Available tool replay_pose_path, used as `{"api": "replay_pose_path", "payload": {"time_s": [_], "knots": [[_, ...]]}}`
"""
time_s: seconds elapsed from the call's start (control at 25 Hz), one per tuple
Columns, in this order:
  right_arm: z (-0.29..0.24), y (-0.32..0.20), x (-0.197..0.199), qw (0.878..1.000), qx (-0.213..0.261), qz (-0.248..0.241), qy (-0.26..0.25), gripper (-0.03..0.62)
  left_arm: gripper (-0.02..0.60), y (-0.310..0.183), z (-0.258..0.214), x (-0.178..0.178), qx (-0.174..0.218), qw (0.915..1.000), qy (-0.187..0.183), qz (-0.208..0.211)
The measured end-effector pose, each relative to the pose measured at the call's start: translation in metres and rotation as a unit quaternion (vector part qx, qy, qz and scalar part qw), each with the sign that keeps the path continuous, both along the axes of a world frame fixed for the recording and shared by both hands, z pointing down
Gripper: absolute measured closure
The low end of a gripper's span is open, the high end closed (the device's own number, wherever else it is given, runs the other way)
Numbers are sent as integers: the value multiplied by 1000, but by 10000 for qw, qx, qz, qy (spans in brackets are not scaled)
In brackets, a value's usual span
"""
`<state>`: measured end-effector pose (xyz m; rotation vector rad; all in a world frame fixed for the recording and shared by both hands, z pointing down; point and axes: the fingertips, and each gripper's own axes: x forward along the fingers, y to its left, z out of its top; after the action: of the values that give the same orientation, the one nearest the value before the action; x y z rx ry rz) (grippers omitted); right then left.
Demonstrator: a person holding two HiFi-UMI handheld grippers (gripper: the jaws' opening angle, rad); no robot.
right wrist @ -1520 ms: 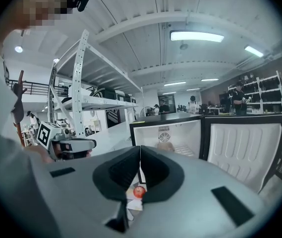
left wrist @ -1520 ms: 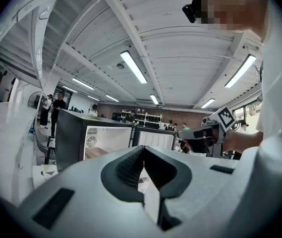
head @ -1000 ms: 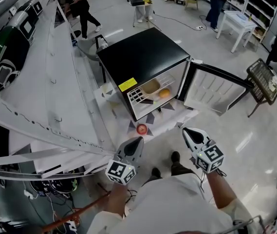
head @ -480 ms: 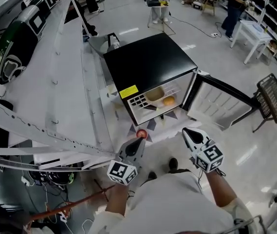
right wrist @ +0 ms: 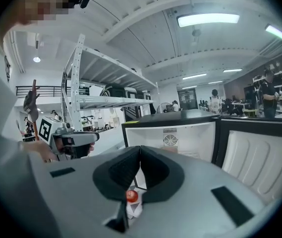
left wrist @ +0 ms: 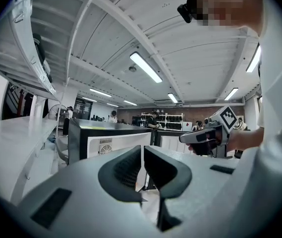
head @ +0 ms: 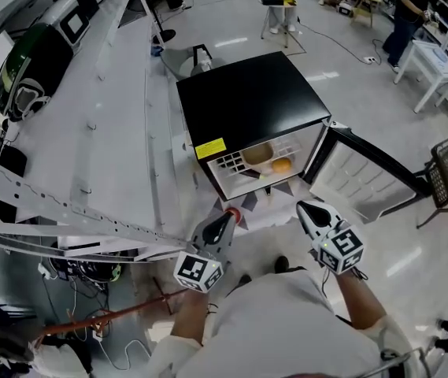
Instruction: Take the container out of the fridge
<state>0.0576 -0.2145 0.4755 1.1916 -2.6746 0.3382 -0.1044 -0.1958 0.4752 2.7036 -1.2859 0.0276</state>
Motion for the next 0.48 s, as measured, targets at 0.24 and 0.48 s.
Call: {"api": "replay_pose_path", "payload": {"time_s": [0.24,0.48], "knots": [[7,-14,5,9997,-69,-194,-89,586,574,-10,0,6,32,9998,-141,-157],[19,-20,7,9990,-175,-376,-162,586,568,-22,8,17,99,9985,-490,-227]]}}
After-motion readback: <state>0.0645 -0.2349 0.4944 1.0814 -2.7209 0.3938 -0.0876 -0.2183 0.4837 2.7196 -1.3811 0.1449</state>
